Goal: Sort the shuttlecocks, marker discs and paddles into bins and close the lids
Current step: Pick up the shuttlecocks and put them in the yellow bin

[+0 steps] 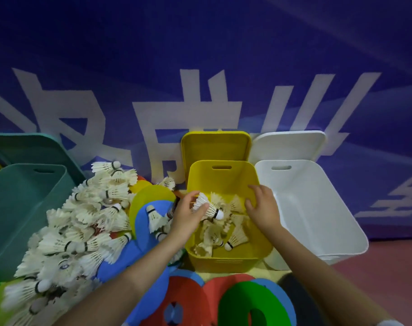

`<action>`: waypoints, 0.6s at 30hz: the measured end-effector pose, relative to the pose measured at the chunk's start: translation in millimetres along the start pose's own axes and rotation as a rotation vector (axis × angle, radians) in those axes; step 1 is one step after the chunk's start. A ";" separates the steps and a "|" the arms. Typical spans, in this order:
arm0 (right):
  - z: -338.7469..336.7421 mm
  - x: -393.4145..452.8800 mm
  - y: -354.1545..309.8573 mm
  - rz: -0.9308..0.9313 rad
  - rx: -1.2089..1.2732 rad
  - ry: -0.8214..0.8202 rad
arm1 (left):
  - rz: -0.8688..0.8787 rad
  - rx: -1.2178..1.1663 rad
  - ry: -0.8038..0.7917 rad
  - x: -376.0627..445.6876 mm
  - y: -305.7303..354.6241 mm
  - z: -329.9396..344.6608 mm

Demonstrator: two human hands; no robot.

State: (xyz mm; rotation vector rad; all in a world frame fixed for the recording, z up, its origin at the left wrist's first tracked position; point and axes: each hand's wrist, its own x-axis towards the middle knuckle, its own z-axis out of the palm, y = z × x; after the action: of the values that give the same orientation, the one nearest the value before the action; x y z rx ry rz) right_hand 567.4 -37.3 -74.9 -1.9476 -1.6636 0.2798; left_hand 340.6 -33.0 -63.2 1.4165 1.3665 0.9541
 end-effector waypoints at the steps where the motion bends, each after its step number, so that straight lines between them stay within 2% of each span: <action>1: -6.3 -5.5 8.5 0.008 -0.012 0.048 | -0.015 0.038 -0.046 5.9 -0.7 10.6; 2: -10.0 -11.2 16.4 0.039 -0.015 0.054 | -0.033 0.091 -0.093 11.0 -2.0 21.8; 6: -5.4 -25.8 32.3 0.260 0.200 -0.116 | -0.088 0.284 -0.254 23.4 -23.7 62.7; 11: 0.3 -25.4 34.4 0.246 0.253 -0.025 | -0.192 0.594 -0.422 35.5 -63.0 79.4; 14: 3.3 -25.4 35.6 0.240 0.243 -0.003 | -0.166 0.849 -0.433 45.9 -74.4 75.9; 18: 6.9 -24.0 37.5 0.254 0.264 0.009 | -0.206 0.764 -0.456 46.4 -67.5 73.4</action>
State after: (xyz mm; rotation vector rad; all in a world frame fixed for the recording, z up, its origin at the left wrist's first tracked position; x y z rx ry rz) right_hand 590.6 -61.3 -105.3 -1.9496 -1.2976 0.5571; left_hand 395.5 3.3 -151.2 1.8448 1.5391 -0.0750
